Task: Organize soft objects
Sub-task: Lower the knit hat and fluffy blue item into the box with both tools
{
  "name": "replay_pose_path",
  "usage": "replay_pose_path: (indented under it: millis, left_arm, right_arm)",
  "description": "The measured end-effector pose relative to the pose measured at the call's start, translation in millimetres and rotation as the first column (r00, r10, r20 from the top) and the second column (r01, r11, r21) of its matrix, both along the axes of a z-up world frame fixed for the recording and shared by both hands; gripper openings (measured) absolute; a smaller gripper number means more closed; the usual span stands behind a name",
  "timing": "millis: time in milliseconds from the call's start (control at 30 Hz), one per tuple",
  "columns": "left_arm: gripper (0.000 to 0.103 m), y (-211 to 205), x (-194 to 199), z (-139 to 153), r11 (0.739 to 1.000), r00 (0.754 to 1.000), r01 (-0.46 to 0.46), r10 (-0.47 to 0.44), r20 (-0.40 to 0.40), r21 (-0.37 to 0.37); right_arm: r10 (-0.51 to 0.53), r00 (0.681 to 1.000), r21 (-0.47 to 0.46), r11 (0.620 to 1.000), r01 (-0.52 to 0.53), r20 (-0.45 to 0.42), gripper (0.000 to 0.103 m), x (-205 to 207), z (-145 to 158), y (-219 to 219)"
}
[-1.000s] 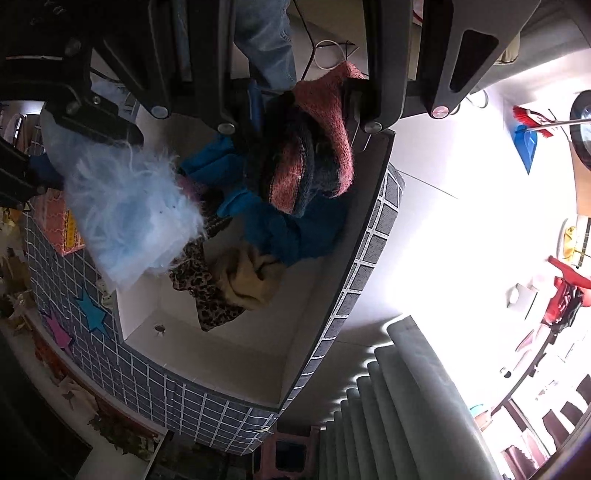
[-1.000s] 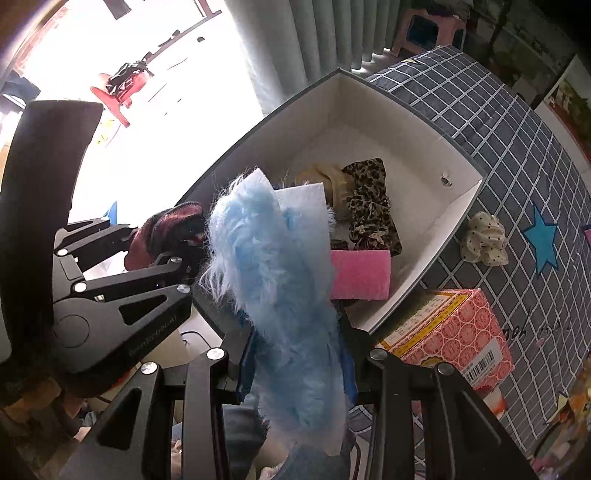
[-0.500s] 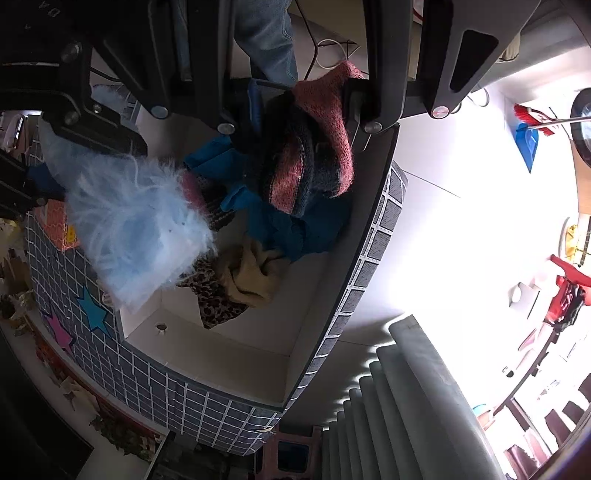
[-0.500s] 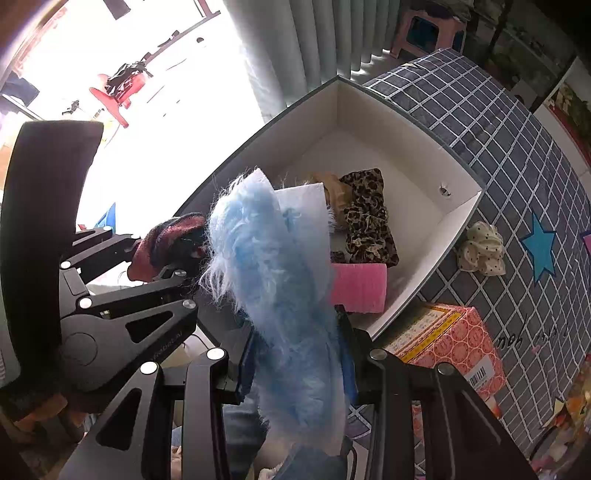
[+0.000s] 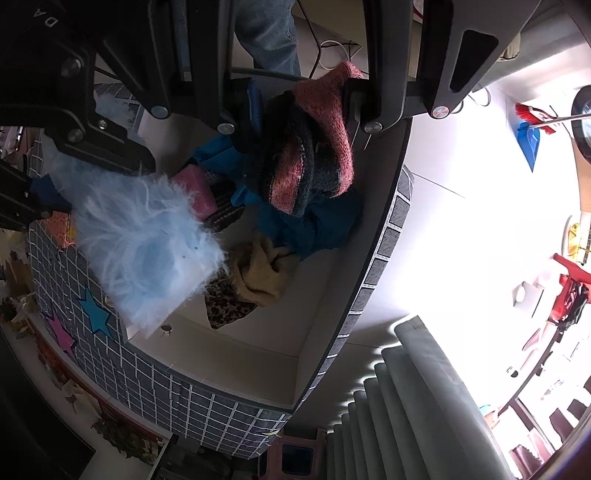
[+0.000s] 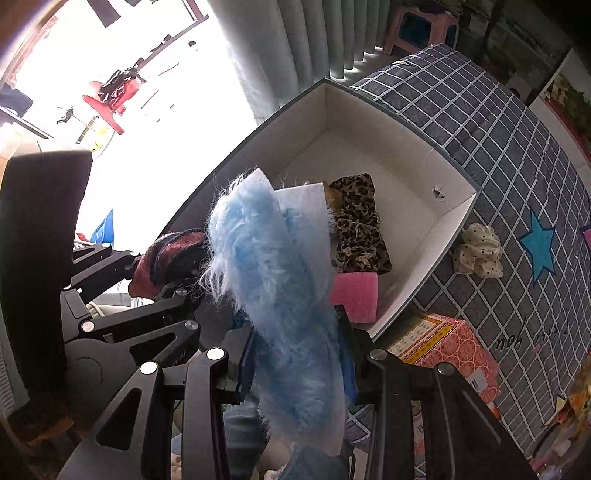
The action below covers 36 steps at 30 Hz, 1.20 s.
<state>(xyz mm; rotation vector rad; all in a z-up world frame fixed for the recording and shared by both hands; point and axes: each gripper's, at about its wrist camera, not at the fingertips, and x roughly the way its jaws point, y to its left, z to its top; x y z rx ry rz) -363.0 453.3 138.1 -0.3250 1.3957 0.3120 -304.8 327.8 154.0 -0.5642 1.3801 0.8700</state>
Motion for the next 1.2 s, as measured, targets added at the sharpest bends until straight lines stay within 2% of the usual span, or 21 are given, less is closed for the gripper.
replay_pose_path:
  millis: [1200]
  left_arm:
    - [0.036, -11, 17, -7, 1.0, 1.0, 0.019, -0.019, -0.018, 0.001]
  right_arm:
    - [-0.044, 0.999, 0.019, 0.999, 0.043, 0.005, 0.038, 24, 0, 11]
